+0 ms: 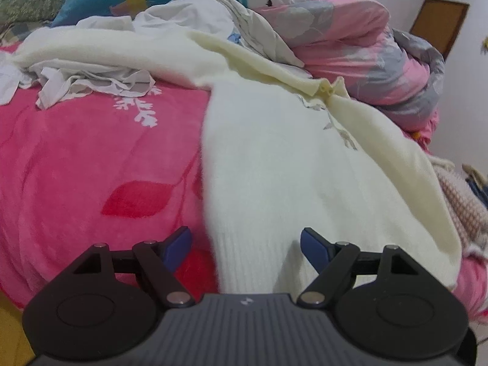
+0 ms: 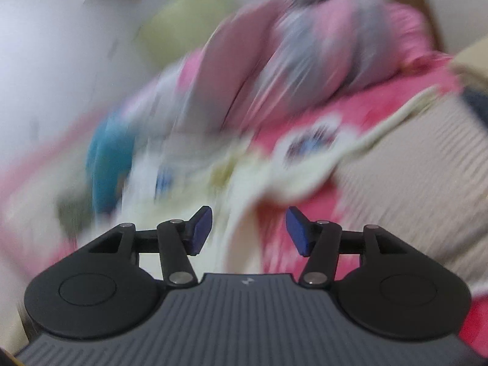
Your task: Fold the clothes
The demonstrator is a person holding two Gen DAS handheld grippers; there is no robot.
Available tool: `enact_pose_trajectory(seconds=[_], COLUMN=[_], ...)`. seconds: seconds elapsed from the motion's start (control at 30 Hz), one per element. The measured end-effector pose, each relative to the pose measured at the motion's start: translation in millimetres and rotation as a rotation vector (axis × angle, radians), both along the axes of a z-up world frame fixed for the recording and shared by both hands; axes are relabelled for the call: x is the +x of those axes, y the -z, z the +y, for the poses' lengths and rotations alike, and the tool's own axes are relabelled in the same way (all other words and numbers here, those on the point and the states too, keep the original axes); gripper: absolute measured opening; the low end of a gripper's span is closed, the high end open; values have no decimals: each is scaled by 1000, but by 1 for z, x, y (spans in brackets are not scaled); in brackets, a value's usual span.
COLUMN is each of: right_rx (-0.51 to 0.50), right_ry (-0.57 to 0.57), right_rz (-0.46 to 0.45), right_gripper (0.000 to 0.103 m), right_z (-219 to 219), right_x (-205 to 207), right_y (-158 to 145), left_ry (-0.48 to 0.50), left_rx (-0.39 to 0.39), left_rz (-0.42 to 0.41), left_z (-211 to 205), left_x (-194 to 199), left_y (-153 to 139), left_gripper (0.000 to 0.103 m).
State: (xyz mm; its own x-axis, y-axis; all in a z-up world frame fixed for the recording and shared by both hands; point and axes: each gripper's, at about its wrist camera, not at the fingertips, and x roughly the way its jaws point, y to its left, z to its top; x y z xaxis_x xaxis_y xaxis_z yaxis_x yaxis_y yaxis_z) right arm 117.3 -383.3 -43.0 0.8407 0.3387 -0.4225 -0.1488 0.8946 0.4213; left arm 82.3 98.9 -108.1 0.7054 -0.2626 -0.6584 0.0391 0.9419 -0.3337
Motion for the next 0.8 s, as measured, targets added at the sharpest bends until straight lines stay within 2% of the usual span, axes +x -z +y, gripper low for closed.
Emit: enact_pose_trajectory(seconds=[0.13,0.2,0.27,0.47,0.6,0.63,0.67,0.7,0.73,0.8], right_rx=[-196,-175,-58,563,797,815,771,697,581,281], right_ry=[-81,-77,-53,175,260,255,240,225,200,145], right_rz=[17,42,91,322,432,427,410,389,340,208], right_gripper=[54,54,54,59,59,50,30,25,20,18], right_z=[57,64,54,-24,-44,-44,-43,-41,-37,-28], right_x=[20,47,76,163,206,215,223,230,234,238], right_y=[24,28,30,82,120,123,116,105,88,45], left_ry=[-35,-46,-53,-29,-13,-11,-10,-6,-1,11], left_rx=[-16,-18,-20,10,39,44,49,54,58,54], left_rz=[-4,-4,-4,-28,-56,-63,-66,-68,-70,-67], left_z=[2,4,5,2,-2,-3,-3,-3,-2,0], left_x=[3,4,4,3,1,0,0,0,1,2], left_y=[1,2,2,5,7,8,8,8,8,8], left_gripper=[71,68,67,68,68,67,67,66,65,64])
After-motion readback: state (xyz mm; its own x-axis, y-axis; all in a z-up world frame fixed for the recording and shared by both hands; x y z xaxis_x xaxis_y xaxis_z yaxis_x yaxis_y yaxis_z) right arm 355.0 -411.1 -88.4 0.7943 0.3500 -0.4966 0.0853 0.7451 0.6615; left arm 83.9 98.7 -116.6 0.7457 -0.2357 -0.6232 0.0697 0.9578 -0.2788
